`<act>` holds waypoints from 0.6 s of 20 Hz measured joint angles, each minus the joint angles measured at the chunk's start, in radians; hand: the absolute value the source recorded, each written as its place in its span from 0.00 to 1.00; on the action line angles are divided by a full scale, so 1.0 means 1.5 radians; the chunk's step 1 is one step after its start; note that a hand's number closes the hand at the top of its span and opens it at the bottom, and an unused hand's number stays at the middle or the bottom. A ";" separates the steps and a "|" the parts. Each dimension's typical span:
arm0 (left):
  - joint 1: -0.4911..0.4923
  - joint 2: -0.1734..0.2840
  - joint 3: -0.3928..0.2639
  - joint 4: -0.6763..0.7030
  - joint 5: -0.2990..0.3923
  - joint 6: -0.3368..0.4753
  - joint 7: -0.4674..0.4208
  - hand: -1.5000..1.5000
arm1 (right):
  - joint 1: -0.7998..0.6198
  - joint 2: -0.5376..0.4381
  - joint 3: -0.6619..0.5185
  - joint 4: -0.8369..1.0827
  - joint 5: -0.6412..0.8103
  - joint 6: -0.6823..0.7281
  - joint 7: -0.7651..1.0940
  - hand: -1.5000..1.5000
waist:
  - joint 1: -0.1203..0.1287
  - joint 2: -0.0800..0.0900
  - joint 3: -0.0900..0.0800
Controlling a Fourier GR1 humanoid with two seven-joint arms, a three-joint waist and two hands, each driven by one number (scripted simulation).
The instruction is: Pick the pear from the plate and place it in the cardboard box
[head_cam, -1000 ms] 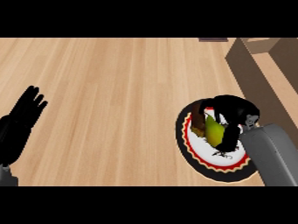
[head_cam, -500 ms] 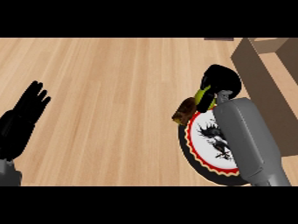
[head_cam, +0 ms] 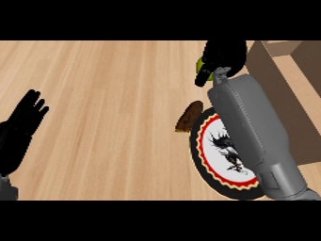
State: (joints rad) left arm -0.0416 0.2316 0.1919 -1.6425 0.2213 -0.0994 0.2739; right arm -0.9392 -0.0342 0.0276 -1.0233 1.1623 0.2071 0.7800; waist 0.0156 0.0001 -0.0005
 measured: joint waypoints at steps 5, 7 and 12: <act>0.004 0.000 0.005 -0.010 0.011 -0.002 0.012 0.50 | -0.073 -0.003 0.008 -0.045 0.047 -0.007 0.076 1.00 | -0.004 -0.002 0.000; 0.000 -0.002 0.003 -0.011 0.008 0.002 0.017 0.50 | -0.091 -0.018 0.005 -0.063 0.064 -0.003 0.098 1.00 | -0.007 -0.002 0.000; 0.013 -0.004 0.003 -0.020 0.003 0.001 0.015 0.50 | -0.116 -0.064 -0.022 -0.091 0.092 0.002 0.125 1.00 | -0.008 -0.002 0.000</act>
State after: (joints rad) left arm -0.0219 0.2254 0.1967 -1.6723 0.2265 -0.0979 0.2962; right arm -1.1136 -0.1307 -0.0048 -1.1592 1.2999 0.2100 0.9682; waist 0.0038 -0.0029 -0.0006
